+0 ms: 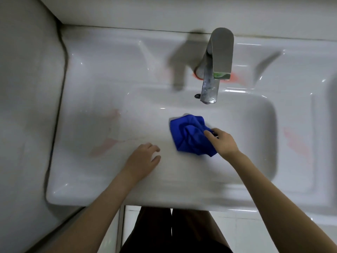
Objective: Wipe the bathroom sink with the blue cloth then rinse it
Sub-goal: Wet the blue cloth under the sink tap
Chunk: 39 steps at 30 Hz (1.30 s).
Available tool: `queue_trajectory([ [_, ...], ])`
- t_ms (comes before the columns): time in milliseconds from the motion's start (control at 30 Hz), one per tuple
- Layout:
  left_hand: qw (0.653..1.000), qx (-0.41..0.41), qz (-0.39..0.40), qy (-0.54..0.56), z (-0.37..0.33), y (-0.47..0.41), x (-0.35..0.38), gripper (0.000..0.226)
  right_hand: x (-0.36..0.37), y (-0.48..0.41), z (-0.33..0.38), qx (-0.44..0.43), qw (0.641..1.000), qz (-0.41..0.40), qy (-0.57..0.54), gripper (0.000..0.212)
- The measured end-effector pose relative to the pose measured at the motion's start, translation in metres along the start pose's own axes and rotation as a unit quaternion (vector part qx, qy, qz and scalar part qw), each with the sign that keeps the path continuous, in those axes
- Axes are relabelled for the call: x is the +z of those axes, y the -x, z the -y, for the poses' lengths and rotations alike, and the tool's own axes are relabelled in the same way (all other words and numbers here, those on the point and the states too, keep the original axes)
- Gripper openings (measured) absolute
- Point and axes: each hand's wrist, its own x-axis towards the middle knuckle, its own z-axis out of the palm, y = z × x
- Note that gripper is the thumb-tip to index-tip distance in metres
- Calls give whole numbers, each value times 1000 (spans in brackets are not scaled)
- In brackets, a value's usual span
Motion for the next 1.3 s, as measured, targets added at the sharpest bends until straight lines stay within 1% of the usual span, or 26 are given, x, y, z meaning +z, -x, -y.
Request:
queue_trajectory([
  [33,1000,7,-11,19,-4,-16,1,32,0,-7,3,7,1000,-10,3,38],
  [100,998,5,-37,60,-13,-50,6,33,4,-21,8,17,999,-30,-6,35],
  [200,990,-36,-72,117,-25,-98,22,33,16,-39,12,19,998,-36,-41,28],
  [267,984,-67,-90,141,-32,-118,34,27,21,-46,15,12,998,-39,-51,27],
  [333,976,-79,-111,172,-38,-127,42,21,23,-49,17,7,996,-40,-76,28],
  [400,974,-63,-118,182,-42,-131,41,16,23,-48,16,10,995,-27,-100,26],
  [467,974,-39,-132,181,-43,-134,36,12,21,-45,12,4,991,-28,-130,18],
  [533,967,-11,-169,188,-44,-140,28,11,17,-43,9,-19,976,-71,-205,9],
  [600,957,11,-212,198,-45,-148,24,12,12,-46,10,-39,950,-121,-285,5],
  [667,948,22,-240,209,-46,-156,24,14,10,-51,11,-53,933,-158,-318,4],
  [700,947,25,-241,213,-46,-160,25,17,10,-55,11,-54,932,-168,-316,4],
  [767,951,18,-223,215,-44,-164,29,23,11,-62,9,-38,943,-165,-287,8],
  [833,956,11,-211,203,-42,-162,30,29,11,-65,4,-29,959,-151,-239,17],
  [900,959,28,-225,171,-39,-155,29,32,9,-57,0,-53,965,-168,-195,27],
  [933,959,43,-235,153,-38,-151,27,31,7,-49,-1,-76,964,-188,-172,29],
  [1000,961,59,-231,137,-41,-144,24,24,6,-28,-7,-132,960,-212,-124,18],
  [1033,964,52,-214,149,-47,-141,24,20,8,-17,-11,-158,961,-202,-99,12],
  [1067,965,27,-189,177,-54,-139,24,18,11,-7,-16,-178,964,-183,-68,12],
  [1100,962,-11,-164,219,-62,-139,24,20,16,0,-21,-189,968,-161,-30,18],
  [1167,948,-82,-128,280,-74,-146,25,27,26,6,-28,-184,974,-131,38,43],
  [1200,947,-96,-122,281,-79,-151,27,28,30,5,-29,-174,975,-126,61,56],
  [1233,948,-100,-120,276,-82,-156,29,28,33,3,-31,-168,974,-128,81,63],
  [1267,950,-99,-122,269,-84,-160,31,27,36,-1,-32,-168,971,-133,101,64],
  [1300,952,-98,-121,262,-85,-162,31,26,36,-6,-33,-172,969,-140,113,61],
])
